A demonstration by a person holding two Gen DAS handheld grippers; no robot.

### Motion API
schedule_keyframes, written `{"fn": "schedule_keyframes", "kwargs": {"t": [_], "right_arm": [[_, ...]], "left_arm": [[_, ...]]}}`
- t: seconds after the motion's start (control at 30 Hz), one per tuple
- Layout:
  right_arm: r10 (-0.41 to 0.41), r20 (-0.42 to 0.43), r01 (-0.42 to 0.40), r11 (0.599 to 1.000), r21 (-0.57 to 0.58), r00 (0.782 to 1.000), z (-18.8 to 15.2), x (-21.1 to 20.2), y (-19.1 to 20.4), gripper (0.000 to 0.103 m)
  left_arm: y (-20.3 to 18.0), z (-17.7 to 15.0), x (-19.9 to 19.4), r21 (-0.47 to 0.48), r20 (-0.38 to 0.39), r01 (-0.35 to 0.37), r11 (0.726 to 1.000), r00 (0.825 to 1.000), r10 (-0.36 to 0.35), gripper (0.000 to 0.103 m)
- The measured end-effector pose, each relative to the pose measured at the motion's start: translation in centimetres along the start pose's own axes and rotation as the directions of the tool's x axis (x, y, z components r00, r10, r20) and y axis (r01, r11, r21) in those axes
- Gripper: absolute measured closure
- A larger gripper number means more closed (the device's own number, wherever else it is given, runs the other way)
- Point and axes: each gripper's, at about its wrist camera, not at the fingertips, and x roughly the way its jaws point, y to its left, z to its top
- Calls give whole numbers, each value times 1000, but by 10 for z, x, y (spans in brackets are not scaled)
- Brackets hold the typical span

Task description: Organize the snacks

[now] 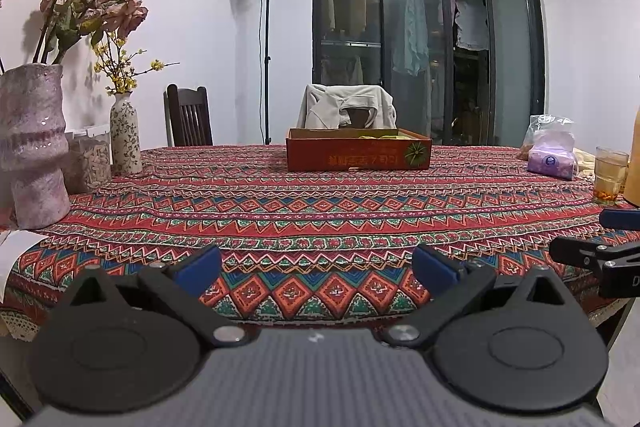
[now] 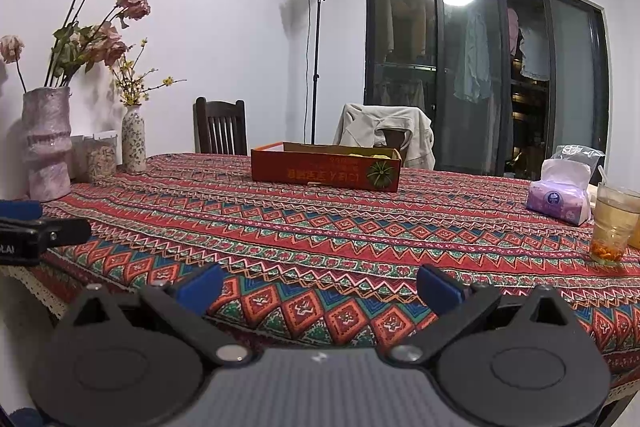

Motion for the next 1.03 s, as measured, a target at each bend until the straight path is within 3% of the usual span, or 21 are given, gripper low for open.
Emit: {"fn": "schedule_keyframes", "kwargs": {"t": [1.03], "right_arm": [[1,-11,-1,1000,-7,1000,-2,1,0,0]], "left_arm": [[1,1,0,-8,-8,24,1000,1000,-24,0]]}}
